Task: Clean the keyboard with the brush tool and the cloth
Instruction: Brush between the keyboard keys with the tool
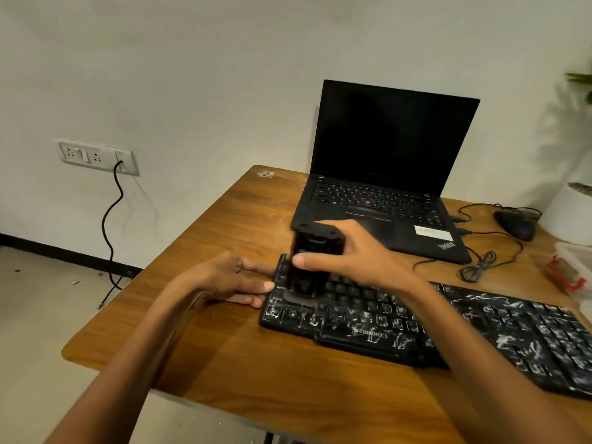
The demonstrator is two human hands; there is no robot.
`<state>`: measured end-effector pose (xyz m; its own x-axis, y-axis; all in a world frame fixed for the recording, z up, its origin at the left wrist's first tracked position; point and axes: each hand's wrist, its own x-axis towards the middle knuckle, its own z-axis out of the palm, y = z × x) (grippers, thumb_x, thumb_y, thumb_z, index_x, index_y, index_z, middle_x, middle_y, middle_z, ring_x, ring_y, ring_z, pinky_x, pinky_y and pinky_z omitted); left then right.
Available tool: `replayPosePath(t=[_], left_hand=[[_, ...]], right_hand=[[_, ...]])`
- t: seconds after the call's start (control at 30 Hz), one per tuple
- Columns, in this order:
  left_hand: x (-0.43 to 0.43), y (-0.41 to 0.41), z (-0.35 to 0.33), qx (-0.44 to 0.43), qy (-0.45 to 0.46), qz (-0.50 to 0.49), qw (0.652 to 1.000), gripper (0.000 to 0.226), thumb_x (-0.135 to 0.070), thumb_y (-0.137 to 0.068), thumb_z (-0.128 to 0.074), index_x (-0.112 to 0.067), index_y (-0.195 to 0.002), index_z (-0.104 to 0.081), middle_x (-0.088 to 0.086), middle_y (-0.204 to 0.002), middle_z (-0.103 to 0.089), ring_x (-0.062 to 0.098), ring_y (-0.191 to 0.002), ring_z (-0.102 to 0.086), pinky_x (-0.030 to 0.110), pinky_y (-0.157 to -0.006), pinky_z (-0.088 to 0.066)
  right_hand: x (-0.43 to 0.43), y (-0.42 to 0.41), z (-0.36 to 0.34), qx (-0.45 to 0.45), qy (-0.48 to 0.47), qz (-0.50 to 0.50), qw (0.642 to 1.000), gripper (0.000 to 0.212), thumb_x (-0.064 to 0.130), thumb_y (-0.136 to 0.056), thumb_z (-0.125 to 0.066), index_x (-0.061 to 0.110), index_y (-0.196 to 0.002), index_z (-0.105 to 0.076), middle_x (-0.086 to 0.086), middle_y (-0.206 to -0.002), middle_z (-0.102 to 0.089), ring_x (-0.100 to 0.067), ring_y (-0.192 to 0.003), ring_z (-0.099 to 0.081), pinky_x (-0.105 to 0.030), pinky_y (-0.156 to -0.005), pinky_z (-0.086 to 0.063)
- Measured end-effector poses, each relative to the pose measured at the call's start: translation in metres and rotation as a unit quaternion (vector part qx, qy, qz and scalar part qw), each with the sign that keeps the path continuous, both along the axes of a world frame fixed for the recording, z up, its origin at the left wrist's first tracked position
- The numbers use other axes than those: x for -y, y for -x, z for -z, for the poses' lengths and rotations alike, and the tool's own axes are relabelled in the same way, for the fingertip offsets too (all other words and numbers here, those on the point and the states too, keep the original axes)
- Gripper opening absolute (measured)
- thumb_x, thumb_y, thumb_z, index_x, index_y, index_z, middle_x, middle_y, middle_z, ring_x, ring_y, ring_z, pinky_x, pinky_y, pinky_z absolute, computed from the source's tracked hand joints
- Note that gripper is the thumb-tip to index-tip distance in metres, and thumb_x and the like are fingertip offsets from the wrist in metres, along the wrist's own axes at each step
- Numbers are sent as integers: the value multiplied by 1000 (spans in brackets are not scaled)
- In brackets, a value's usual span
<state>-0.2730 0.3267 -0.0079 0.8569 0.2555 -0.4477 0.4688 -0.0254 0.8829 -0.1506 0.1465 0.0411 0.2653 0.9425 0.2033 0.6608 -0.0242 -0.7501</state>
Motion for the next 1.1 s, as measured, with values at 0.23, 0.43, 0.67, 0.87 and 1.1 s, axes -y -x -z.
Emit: replayPosePath(t=[0.23,0.43,0.67,0.87,1.1], left_hand=[[0,2,0,3,2,10,1000,37,-6,-74,-68,-22,-108,-66,11,-88,-73,12,-62,-67,15,-53,-54],[0,2,-2,7,-2,17,1000,36,6,-79,-59,-23,-63,-73,4,-64,-71,10,-55,-67,13,-46,-50],[2,6,0,19,20,-5,1000,39,-4,-73,-66,-19,-108,-64,14,-85,-73,14,-57,-67,16,-48,-53],[10,26,4,26,48,-4,999,43,-10,-64,-68,-19,-107,-63,15,-79,-72,15,-58,-68,16,-48,-52],[9,28,6,20,35,1,999,46,-12,-61,-69,-18,-107,-64,13,-75,-72,14,-58,-68,16,-48,-52]], right_hand=[[-6,-11,-2,8,93,-20,995,27,39,-72,-70,17,-68,-55,0,-64,-56,-18,-62,-58,-30,-58,-41],[-23,17,11,-17,37,-44,998,26,33,-78,-71,11,-78,-57,0,-70,-57,-9,-61,-53,-23,-56,-41],[11,-15,-4,-30,75,-17,997,29,32,-76,-72,7,-74,-57,-9,-68,-61,-27,-66,-62,-33,-60,-43],[-18,5,18,-56,7,32,998,25,33,-77,-71,11,-81,-60,-5,-75,-64,-16,-71,-63,-28,-64,-49],[-27,10,15,-21,-16,56,998,27,30,-79,-70,6,-82,-59,-4,-75,-63,-7,-67,-59,-22,-63,-47]])
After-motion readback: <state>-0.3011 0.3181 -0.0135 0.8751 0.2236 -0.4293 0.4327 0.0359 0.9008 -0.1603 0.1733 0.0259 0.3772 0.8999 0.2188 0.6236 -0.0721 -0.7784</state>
